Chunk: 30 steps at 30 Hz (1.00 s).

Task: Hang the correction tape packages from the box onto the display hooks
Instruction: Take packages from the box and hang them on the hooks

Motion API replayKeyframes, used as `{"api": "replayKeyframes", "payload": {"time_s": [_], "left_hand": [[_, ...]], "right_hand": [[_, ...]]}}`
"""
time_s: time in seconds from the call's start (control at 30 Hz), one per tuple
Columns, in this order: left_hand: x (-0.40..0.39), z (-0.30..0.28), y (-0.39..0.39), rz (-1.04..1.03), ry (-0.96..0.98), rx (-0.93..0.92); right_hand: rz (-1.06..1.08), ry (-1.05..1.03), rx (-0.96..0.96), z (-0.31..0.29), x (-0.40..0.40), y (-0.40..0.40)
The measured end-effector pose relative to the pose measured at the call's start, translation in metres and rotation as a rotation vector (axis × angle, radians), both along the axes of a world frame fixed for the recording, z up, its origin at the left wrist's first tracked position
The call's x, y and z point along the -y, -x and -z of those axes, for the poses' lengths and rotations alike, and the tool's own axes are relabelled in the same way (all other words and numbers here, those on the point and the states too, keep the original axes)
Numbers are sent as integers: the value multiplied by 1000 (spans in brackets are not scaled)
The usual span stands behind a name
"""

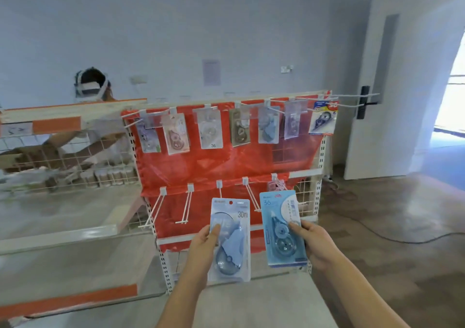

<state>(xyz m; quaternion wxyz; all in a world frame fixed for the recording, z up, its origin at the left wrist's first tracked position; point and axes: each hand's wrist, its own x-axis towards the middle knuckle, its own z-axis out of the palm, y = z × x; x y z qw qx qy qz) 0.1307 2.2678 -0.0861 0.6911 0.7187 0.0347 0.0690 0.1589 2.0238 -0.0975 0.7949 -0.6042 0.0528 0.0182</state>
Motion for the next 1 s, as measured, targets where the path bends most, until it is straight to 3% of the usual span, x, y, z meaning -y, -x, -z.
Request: {"api": "replayKeyframes", "payload": {"time_s": [0.4,0.73,1.0], "left_hand": [[92,-30,-98,38,52,106],[188,-76,-194,19,-5,218],[213,-111,-247,-43,-36,284]], "right_hand": [[151,-23,72,-30,87,-62],[40,-6,127,-61,180,-155],[-64,3,97,-59,194,-210]]}}
